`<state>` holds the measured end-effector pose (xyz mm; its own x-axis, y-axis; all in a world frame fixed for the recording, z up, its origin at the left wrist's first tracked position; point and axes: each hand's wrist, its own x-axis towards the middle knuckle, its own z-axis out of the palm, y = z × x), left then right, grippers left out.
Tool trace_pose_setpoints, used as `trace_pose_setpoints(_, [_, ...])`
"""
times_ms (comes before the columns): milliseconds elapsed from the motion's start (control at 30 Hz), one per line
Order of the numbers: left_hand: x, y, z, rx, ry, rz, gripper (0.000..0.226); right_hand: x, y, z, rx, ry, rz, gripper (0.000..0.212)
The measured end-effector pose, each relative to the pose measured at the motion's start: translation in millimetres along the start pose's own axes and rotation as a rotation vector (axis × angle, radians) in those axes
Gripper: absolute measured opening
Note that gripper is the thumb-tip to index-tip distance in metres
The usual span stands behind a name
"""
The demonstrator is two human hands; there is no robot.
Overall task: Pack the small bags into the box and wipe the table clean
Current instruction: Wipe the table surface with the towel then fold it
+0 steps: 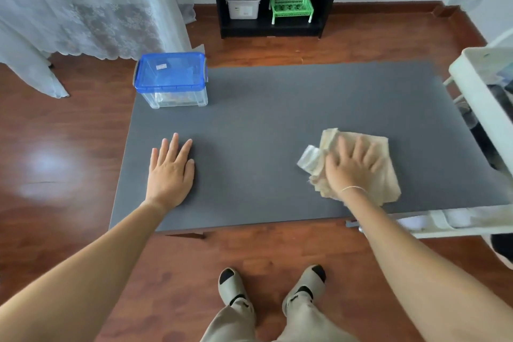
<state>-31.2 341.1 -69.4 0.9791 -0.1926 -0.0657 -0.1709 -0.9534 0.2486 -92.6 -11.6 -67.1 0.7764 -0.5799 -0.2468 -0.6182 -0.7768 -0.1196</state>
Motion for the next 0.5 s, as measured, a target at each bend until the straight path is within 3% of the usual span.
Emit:
trace_pose_setpoints(100, [4.8,34.0,7.2,-0.016,-0.034,0.085,0.047,-57.8,-46.4,26.4,-0.099,0.021,-0.503,0.053])
trace_pose_setpoints(167, [7.1,53.7,12.8,-0.008,-0.046,0.126,0.047,-86.7,-38.7,29.3,-0.165,0.023,-0.803,0.052])
trace_pose_setpoints(233, [8.8,70.2,17.7,-0.006,-0.055,0.152,0.046,-76.6,1.1,21.3,-0.23,0.018,-0.888,0.053])
trace_pose_setpoints(300, [10.1,83.6,23.0,-0.004,-0.064,0.175,0.046,-43.3,58.9,6.5,-0.231,0.045,-0.732,0.06])
trace_pose_setpoints(400, [10.2,96.1,29.6,0.025,-0.079,0.185,0.05,20.6,152.0,-23.4,-0.224,0.053,-0.269,0.069])
trace_pose_setpoints(500, [9.7,97.5,32.1,0.058,-0.072,0.176,0.056,62.9,174.7,-40.5,-0.078,0.04,0.093,0.059])
